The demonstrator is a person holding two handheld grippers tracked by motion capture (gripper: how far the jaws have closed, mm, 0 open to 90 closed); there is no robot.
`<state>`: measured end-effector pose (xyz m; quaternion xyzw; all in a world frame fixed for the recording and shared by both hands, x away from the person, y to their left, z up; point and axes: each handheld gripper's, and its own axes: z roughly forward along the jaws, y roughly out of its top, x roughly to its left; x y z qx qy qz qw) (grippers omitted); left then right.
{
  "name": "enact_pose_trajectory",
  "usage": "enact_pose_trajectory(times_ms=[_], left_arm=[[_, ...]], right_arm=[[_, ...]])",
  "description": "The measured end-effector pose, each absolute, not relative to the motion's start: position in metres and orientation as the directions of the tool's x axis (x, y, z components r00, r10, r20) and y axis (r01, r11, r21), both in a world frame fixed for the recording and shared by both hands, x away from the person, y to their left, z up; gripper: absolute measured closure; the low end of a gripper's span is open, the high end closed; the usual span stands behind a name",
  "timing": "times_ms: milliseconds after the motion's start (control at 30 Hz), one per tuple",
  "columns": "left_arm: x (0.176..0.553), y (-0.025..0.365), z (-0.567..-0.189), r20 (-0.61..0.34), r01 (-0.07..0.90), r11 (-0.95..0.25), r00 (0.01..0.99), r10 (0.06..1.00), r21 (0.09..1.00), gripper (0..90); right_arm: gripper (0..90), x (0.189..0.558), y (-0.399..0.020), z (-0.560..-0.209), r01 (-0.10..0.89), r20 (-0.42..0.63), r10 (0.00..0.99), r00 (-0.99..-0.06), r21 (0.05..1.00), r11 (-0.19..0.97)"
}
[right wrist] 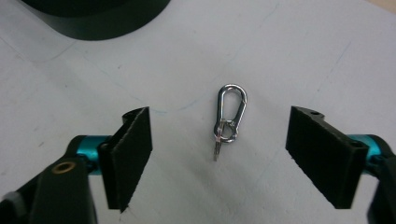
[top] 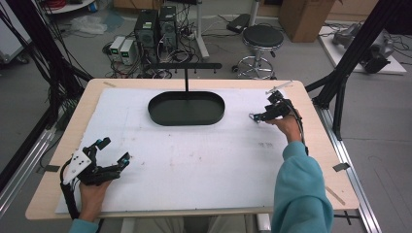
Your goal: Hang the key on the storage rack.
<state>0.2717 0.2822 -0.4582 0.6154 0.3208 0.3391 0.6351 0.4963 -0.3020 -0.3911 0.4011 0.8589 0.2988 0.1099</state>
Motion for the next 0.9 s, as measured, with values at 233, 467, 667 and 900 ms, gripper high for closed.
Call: enact_pose_trajectory(times_ms=[233,467,667,900], left_arm=[[0.272,0.282,-0.458,0.010,-0.036,0.013,0.564,0.826,0.999,10.1],[0.272,0.282,-0.458,0.009,-0.035,0.013,0.565,0.825,0.999,10.1],[0.272,0.282,-0.458,0.009,-0.036,0.014,0.564,0.825,0.999,10.1],[0.272,0.282,-0.458,0.008,-0.035,0.015,0.564,0.826,0.999,10.1]], right_arm=[[39.5,0.498,-0.300,-0.396,0.647,0.047,0.760,-0.648,0.560,0.517],[52.9,0.500,-0.299,-0.400,0.659,0.042,0.758,-0.651,0.528,0.536],[63.1,0.502,-0.297,-0.404,0.673,0.045,0.763,-0.645,0.508,0.538],[74.5,0.503,-0.298,-0.407,0.687,0.056,0.769,-0.637,0.495,0.532]])
